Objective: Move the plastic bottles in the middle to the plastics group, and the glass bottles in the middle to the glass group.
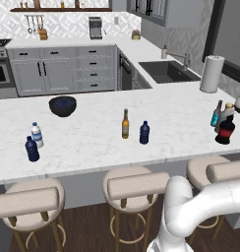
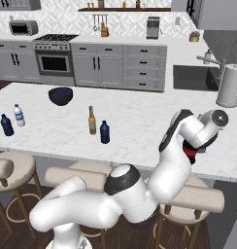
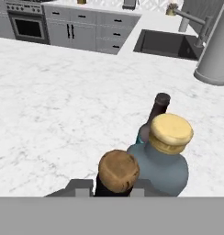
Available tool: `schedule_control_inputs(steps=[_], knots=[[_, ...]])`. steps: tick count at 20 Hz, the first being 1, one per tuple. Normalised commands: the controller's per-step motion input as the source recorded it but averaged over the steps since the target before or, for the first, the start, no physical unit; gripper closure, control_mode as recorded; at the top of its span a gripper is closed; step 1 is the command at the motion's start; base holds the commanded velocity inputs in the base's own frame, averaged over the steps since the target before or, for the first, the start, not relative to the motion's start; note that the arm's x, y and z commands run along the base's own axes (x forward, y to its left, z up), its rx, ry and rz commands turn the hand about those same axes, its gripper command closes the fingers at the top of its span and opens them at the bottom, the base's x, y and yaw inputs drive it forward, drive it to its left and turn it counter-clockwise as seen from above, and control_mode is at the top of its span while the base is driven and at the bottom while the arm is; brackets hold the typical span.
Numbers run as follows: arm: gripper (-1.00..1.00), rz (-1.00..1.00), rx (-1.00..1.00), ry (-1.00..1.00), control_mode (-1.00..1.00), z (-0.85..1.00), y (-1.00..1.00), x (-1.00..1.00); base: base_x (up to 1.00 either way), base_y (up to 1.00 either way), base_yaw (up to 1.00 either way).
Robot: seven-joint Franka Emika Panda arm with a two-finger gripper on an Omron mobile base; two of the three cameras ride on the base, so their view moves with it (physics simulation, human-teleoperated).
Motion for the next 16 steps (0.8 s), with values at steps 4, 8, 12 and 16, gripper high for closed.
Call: schedule_control_inputs(steps=[4, 8, 12, 16], knots=[[1.0, 0.0, 0.0, 0.0, -1.0, -0.43, -0.11, 0.35, 0.0, 0.0, 0.0], [1.0, 0.0, 0.0, 0.0, -1.0, -0.35, -0.03, 0.0, 0.0, 0.0, 0.0], [1.0, 0.0, 0.0, 0.0, -1.0, -0.14, 0.0, -0.23, 0.0, 0.0, 0.0], [1.0, 0.0, -0.03, -0.06, -1.0, 0.0, 0.0, -0.07, 0.0, 0.0, 0.0]])
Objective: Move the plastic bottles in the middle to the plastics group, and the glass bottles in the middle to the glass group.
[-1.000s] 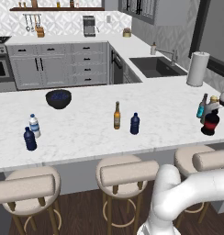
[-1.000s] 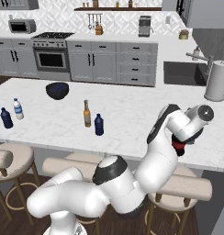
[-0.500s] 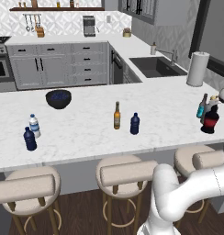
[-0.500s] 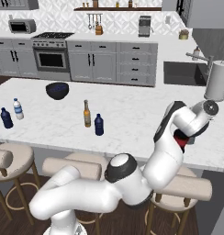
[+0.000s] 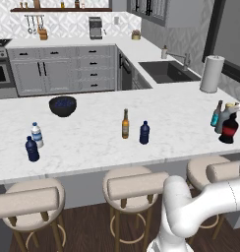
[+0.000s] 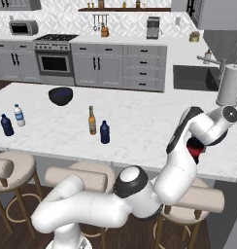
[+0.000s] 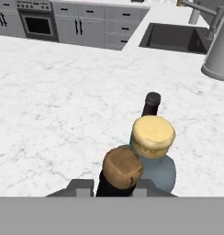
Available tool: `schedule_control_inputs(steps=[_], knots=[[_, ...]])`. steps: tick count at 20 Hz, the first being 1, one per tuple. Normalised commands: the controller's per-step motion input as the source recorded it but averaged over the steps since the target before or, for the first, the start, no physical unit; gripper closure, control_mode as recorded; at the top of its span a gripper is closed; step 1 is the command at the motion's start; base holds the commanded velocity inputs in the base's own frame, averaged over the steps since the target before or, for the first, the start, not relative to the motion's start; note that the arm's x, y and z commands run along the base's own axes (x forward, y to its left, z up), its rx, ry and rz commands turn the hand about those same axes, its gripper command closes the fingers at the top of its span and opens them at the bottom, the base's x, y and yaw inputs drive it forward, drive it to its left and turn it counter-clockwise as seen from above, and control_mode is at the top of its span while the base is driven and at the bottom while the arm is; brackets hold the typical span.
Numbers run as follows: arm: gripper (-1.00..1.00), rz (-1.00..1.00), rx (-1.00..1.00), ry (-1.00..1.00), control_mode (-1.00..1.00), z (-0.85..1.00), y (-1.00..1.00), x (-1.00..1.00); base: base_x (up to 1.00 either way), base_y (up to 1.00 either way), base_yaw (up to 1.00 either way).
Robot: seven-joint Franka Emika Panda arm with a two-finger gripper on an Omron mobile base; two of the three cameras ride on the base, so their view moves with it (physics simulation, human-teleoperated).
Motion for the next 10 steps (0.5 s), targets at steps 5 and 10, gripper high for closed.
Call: schedule_control_inputs(steps=[5, 10], knots=[[1.0, 0.0, -0.07, -0.09, -1.0, -0.15, 0.0, 0.2, 0.0, 0.0, 0.0], [1.0, 0.0, 0.0, 0.0, -1.0, -0.19, 0.0, 0.0, 0.0, 0.0, 0.0]])
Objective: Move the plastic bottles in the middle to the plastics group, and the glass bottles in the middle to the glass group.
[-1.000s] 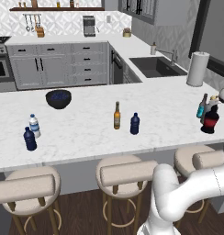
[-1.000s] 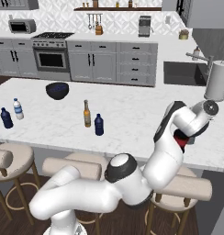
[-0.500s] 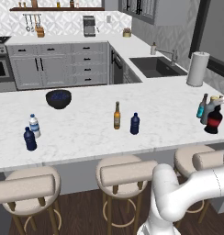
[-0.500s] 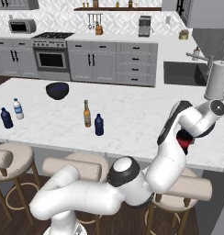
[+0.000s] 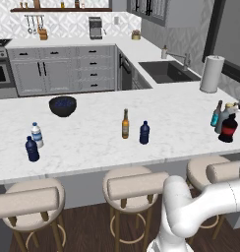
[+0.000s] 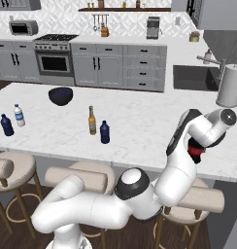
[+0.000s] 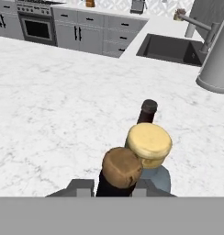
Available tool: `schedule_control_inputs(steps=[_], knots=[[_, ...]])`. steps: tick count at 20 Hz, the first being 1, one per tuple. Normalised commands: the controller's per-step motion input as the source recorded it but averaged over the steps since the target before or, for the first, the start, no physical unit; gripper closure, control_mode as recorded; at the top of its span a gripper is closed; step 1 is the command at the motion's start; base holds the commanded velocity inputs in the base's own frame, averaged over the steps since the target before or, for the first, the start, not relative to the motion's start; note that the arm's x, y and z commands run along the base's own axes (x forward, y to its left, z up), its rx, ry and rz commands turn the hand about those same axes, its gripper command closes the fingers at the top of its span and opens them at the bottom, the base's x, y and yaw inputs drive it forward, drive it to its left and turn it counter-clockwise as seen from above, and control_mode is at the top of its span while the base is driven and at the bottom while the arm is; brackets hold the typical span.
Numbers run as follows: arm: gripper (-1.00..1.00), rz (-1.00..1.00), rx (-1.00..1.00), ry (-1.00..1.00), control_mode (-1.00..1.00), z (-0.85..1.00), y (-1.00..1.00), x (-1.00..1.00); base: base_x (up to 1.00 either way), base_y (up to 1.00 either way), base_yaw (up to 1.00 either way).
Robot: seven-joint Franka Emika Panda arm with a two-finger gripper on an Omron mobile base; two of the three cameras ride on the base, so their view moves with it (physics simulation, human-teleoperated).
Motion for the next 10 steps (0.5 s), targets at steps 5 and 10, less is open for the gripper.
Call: schedule_control_inputs(steps=[5, 10], knots=[[-1.0, 0.0, 0.0, 0.0, -1.0, -0.02, 0.0, 0.0, 0.0, 0.0, 0.0], [-1.0, 0.0, 0.0, 0.0, -1.0, 0.0, 0.0, 0.0, 0.0, 0.0, 0.0]])
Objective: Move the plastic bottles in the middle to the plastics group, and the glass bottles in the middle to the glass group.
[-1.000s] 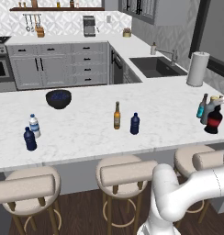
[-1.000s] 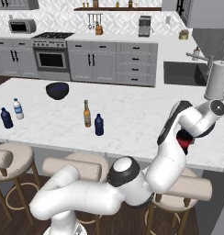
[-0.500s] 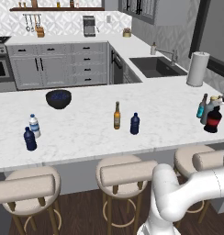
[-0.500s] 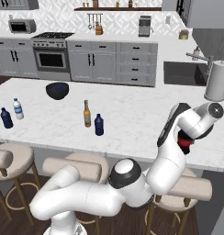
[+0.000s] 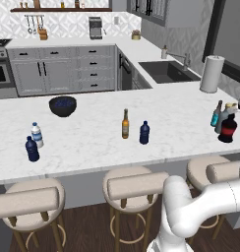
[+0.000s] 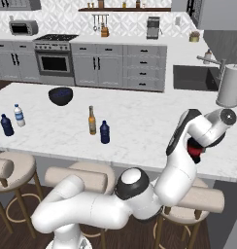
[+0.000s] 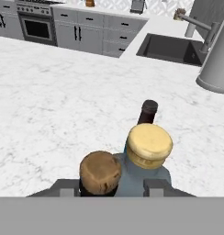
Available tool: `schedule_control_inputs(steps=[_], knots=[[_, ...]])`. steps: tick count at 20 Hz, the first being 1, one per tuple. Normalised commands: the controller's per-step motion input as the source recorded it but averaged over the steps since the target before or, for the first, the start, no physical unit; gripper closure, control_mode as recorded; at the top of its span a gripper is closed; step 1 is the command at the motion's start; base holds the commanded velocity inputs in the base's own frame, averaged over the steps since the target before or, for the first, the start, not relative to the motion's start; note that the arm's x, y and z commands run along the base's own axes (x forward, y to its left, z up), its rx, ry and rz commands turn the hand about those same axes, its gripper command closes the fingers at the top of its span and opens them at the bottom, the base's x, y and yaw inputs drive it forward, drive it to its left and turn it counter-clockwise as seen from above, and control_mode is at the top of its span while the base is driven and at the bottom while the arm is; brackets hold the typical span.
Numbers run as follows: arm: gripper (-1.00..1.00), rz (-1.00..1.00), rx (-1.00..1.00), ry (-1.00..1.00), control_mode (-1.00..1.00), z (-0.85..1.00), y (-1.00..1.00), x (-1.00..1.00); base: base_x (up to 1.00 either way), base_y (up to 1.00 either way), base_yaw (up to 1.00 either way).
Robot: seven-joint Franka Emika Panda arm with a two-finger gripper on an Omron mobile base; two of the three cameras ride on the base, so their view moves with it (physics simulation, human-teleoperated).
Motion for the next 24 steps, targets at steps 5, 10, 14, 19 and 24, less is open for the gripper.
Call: schedule_control_inputs(steps=[5, 10, 14, 19, 24], knots=[[-1.0, 0.0, 0.0, 0.0, -1.0, 0.01, 0.0, 0.0, 0.0, 0.0, 0.0], [-1.0, 0.0, -0.03, 0.0, -1.0, 0.51, 0.14, -0.01, 0.0, 0.0, 0.0], [-1.0, 0.0, -0.08, 0.0, -1.0, 0.74, 0.35, 0.0, 0.0, 0.0, 0.0], [-1.0, 0.0, -0.11, 0.04, -1.0, 0.43, 0.6, -0.04, 0.0, 0.0, 0.0], [-1.0, -0.04, -0.15, 0.34, -1.0, 0.2, 0.99, -0.01, 0.0, 0.0, 0.0]])
